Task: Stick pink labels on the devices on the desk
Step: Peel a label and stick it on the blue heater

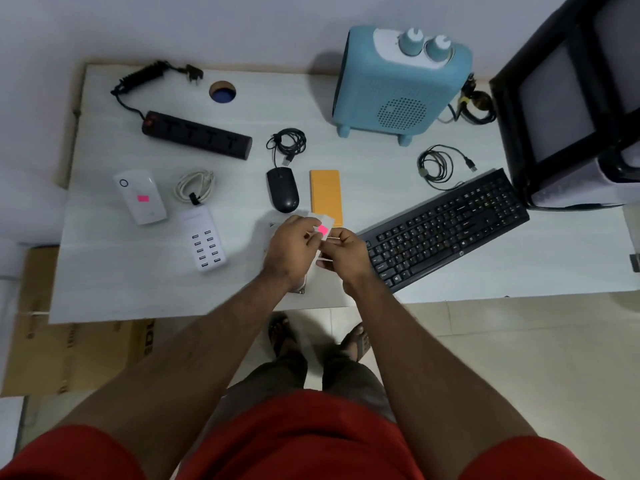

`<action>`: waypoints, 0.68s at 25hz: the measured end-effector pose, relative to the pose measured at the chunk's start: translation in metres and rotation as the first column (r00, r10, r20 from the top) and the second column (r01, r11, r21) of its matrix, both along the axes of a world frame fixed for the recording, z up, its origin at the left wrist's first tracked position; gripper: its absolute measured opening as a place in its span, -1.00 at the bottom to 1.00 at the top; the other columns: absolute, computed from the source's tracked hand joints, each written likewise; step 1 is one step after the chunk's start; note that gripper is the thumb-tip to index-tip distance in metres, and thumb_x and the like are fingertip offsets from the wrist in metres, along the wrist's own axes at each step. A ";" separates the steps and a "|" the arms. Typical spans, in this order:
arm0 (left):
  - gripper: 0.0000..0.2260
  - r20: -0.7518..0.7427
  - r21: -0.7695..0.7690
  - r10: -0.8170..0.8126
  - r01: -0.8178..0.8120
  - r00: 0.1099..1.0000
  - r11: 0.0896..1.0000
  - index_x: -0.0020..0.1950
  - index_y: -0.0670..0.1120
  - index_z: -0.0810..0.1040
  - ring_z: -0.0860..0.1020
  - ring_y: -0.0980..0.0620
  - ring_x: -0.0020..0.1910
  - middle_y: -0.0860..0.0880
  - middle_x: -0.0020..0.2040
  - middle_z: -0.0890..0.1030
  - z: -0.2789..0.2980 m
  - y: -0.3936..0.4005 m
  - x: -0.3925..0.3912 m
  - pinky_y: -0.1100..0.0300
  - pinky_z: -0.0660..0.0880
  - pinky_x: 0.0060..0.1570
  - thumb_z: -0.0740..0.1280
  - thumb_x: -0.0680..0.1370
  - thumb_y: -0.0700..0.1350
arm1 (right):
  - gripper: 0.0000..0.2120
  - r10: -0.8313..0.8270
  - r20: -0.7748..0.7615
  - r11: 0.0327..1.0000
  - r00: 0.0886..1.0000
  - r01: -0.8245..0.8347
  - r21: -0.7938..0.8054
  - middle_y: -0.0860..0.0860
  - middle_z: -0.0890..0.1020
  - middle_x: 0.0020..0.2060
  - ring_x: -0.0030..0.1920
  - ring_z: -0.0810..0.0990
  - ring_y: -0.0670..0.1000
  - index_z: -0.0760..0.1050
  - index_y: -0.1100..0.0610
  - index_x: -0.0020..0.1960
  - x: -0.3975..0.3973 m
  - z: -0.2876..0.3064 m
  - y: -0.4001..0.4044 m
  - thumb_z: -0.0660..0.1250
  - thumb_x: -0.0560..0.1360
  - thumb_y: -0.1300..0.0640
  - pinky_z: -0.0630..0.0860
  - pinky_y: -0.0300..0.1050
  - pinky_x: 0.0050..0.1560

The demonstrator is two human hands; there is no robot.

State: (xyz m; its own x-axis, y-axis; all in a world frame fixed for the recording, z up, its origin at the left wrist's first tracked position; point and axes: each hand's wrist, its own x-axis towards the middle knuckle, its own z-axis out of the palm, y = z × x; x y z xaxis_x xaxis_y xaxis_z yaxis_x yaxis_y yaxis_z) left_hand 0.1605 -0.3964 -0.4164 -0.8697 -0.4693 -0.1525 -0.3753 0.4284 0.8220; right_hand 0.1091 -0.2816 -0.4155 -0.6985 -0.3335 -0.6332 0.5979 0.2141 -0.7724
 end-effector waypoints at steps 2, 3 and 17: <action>-0.82 -0.003 0.015 -0.001 0.001 1.000 1.000 0.12 -0.13 0.64 0.62 -0.02 -0.03 -0.09 0.04 0.63 0.012 0.000 -0.004 0.06 0.56 0.07 0.37 0.54 -0.14 | -0.91 0.033 -0.047 0.999 0.998 -0.032 0.008 0.12 0.69 -0.17 -0.22 0.64 0.01 0.60 0.15 -0.05 -0.003 0.010 0.002 0.40 0.51 0.31 0.60 -0.10 -0.21; -0.81 0.000 0.007 -0.009 0.009 1.000 1.000 0.12 -0.13 0.64 0.62 -0.02 -0.02 -0.09 0.03 0.64 0.017 0.000 -0.006 0.05 0.56 0.08 0.37 0.54 -0.13 | -0.90 0.040 -0.059 0.999 0.997 -0.039 0.009 0.08 0.70 -0.18 -0.22 0.65 -0.01 0.61 0.13 -0.06 -0.005 0.014 0.002 0.40 0.51 0.32 0.60 -0.10 -0.21; -0.83 0.062 -0.300 -0.090 0.104 0.994 0.948 0.05 -0.11 0.66 0.61 -0.09 -0.06 -0.10 -0.05 0.68 0.023 0.003 -0.068 0.06 0.53 -0.07 0.33 0.53 -0.11 | -0.86 0.169 -0.050 0.986 0.984 -0.169 -0.001 0.12 0.69 -0.14 -0.13 0.66 0.05 0.63 0.25 0.01 -0.081 0.007 0.011 0.34 0.50 0.37 0.55 -0.18 -0.25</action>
